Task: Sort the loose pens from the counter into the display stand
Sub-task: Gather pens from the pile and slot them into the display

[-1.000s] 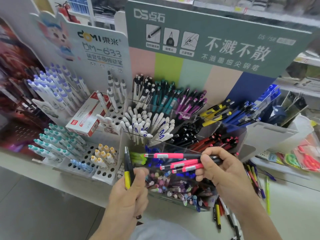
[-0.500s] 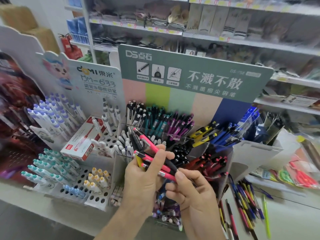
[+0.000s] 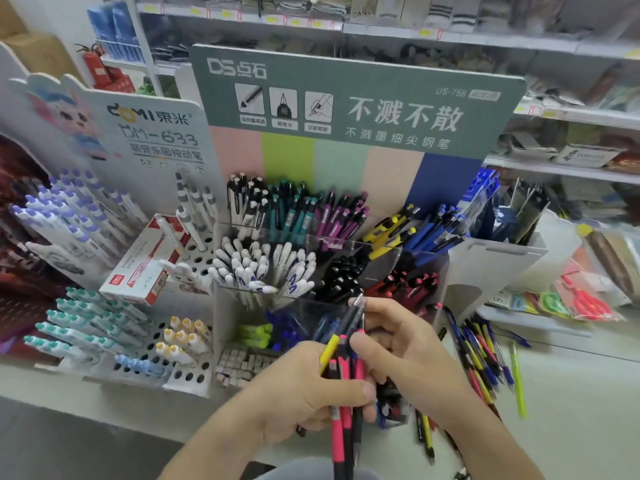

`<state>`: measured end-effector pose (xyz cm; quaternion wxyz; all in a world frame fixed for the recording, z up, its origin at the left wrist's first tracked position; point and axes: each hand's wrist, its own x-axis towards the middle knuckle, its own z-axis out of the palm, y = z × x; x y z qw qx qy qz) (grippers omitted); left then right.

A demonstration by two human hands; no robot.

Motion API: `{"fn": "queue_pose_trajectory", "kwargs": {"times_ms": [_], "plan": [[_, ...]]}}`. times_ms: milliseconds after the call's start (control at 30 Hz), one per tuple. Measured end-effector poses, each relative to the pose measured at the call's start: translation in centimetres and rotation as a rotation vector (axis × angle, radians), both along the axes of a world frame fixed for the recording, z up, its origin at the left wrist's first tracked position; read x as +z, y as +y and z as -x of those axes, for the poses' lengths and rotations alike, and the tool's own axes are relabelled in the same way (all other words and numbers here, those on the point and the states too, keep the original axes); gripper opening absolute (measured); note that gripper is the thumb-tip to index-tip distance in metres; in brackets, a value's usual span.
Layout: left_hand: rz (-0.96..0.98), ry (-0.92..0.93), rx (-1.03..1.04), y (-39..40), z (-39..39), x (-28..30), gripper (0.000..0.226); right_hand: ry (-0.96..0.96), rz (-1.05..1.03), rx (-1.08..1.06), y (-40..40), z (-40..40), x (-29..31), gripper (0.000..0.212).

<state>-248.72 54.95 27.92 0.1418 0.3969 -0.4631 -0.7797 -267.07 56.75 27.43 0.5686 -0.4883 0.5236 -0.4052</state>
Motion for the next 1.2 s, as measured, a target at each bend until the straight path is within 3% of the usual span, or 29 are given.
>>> {"fn": "queue_pose_trajectory", "kwargs": {"times_ms": [233, 400, 533, 633, 767, 933, 1000, 1100, 1200], "plan": [[-0.155, 0.030, -0.093, 2.1, 0.6, -3.0, 0.007, 0.072, -0.229, 0.136, 1.6, 1.8, -1.4, 0.022], [-0.095, -0.031, -0.188, 2.5, 1.0, -3.6, 0.017, 0.206, -0.269, 0.290, 2.2, 1.6, -0.8, 0.019], [-0.059, -0.098, -0.159, 2.3, 1.8, -3.6, 0.026, 0.270, -0.263, 0.206, 1.8, 1.6, -1.1, 0.020], [-0.020, -0.140, -0.125, 1.9, 2.1, -3.7, 0.017, 0.230, -0.317, 0.142, 1.5, 2.4, -1.6, 0.014], [-0.040, -0.059, -0.040, 1.2, 1.9, -3.3, 0.017, 0.114, -0.307, 0.021, 1.4, 4.0, -2.0, 0.012], [-0.055, -0.046, 0.149, 0.8, 1.5, -3.5, 0.055, -0.046, -0.161, -0.153, 1.6, 6.8, 0.0, 0.008], [-0.054, -0.026, 0.242, 0.6, 1.4, -3.4, 0.053, -0.004, -0.026, -0.321, 1.5, 8.3, 1.4, 0.007], [-0.124, 0.067, 0.321, 0.5, 1.4, -3.2, 0.046, 0.315, 0.266, -0.509, 1.0, 9.7, 2.8, 0.009], [-0.197, 0.123, 0.333, 0.6, 1.9, -3.2, 0.042, 0.669, 0.514, -0.477, -0.2, 9.3, 3.3, 0.009]]}}
